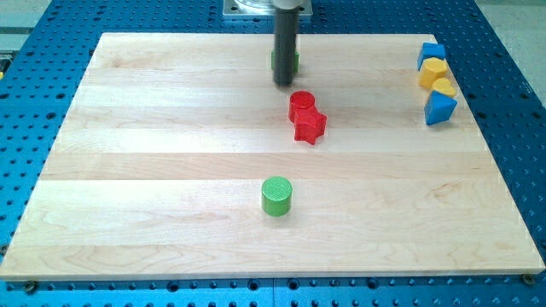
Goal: Push the green circle into the green star
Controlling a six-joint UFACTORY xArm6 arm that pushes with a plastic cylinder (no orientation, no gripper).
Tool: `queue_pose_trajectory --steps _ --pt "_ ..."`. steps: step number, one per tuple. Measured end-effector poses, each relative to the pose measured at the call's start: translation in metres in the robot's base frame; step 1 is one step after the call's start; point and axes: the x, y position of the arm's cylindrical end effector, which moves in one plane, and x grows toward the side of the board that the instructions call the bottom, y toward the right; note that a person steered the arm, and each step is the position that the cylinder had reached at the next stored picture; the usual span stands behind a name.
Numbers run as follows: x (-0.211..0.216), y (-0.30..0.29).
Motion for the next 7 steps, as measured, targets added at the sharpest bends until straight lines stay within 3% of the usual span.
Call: queue_pose_trajectory --steps 1,2,3,4,5,6,7 --pt "-0.009 -0.015" --pt "-0.022 0.037" --pt "-0.022 0.048" --pt "0.017 0.067" --pt "0.088 0.110" --pt "0.168 0.114" --pt "0.241 0.079"
